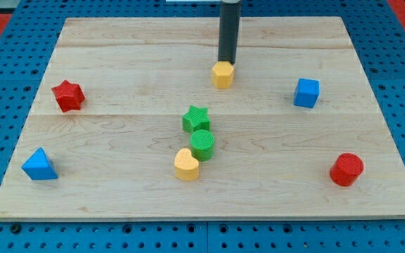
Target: Push the yellow hexagon diagonally to red circle
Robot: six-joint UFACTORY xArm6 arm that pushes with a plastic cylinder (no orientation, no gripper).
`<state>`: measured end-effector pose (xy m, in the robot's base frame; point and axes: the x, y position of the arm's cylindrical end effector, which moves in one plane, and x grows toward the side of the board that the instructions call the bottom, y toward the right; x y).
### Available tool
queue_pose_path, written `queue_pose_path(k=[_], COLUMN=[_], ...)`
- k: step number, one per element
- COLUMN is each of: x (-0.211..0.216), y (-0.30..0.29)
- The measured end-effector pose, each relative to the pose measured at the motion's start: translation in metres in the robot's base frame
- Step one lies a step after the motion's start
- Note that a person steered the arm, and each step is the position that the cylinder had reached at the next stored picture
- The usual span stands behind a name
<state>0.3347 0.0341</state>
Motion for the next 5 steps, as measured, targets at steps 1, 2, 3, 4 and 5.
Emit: queue_pose_path(k=[1, 2, 3, 4, 5], x=[0.052, 0.092, 0.128, 0.142, 0.142], y=[-0.003, -0.004, -0.004, 0.025, 0.111])
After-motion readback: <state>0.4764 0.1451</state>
